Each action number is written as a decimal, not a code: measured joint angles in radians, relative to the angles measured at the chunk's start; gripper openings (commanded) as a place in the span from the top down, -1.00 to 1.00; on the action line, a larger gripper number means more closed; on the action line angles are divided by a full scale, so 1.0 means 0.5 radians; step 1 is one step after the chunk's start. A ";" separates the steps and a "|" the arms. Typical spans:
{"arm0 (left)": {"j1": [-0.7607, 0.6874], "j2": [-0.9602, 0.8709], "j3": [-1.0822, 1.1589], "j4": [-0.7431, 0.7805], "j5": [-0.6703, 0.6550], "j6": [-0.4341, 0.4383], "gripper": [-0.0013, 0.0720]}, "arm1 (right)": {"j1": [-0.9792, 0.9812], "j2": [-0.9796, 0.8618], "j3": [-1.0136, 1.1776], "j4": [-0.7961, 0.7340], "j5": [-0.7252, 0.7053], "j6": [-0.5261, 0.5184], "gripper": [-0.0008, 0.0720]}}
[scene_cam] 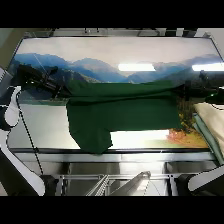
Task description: Fold the shirts.
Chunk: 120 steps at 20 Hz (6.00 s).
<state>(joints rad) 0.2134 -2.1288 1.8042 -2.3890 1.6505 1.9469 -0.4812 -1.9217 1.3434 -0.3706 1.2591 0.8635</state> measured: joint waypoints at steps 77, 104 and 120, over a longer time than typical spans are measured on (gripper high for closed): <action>0.470 1.980 -2.545 -0.137 -0.419 0.008 0.89 | -0.587 1.028 -0.909 -1.023 0.548 0.384 0.93; -0.060 0.174 -0.251 -0.092 -0.149 -0.236 -0.28 | -0.012 0.390 -0.695 -0.169 -0.497 -0.041 0.51; -0.041 0.498 0.169 -0.138 0.269 -0.304 0.91 | -0.190 0.459 -0.261 -0.871 -0.008 0.359 -0.95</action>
<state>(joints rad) 0.1928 -1.8797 1.8889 -2.4580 1.7847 1.7947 -0.5762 -1.6924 1.2129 -0.8059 1.2552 1.0428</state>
